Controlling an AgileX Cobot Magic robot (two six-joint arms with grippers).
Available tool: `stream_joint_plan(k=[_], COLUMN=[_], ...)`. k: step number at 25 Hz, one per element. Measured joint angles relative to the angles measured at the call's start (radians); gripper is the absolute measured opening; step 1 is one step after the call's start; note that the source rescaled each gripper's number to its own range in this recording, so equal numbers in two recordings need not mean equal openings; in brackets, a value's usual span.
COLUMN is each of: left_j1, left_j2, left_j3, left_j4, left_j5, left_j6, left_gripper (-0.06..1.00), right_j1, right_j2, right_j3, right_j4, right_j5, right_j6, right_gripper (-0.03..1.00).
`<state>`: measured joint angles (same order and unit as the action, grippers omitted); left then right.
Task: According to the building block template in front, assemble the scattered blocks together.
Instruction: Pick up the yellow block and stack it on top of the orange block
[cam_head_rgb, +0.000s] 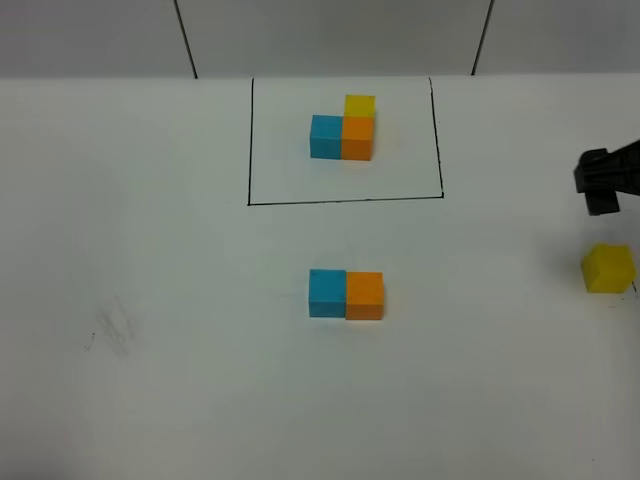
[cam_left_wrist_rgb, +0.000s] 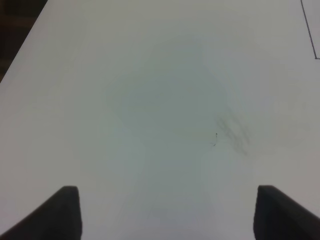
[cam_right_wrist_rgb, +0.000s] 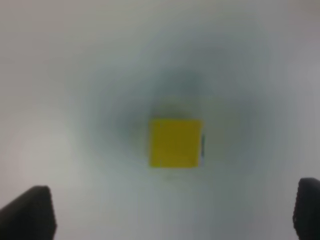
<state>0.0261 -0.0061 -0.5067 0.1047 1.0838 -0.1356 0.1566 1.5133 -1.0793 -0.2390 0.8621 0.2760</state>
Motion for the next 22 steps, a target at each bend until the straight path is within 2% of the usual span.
stream_joint_plan(k=[8,13,22], left_j1=[0.000,0.000,0.000], left_j2=[0.000,0.000,0.000], left_j3=[0.000,0.000,0.000], left_j4=[0.000,0.000,0.000], left_j5=[0.000,0.000,0.000], left_j6=[0.000,0.000,0.000], left_gripper=[0.59,0.59,0.59], right_j1=[-0.082,-0.114,-0.116], right_j2=[0.146,0.258,0.376], right_j3=[0.031,0.033,0.037], right_j4=[0.006,0.041,0.092], right_j5=[-0.152,-0.173,-0.235], right_j6=[-0.075,-0.110,-0.144], right_gripper=[0.94,0.92,0.89])
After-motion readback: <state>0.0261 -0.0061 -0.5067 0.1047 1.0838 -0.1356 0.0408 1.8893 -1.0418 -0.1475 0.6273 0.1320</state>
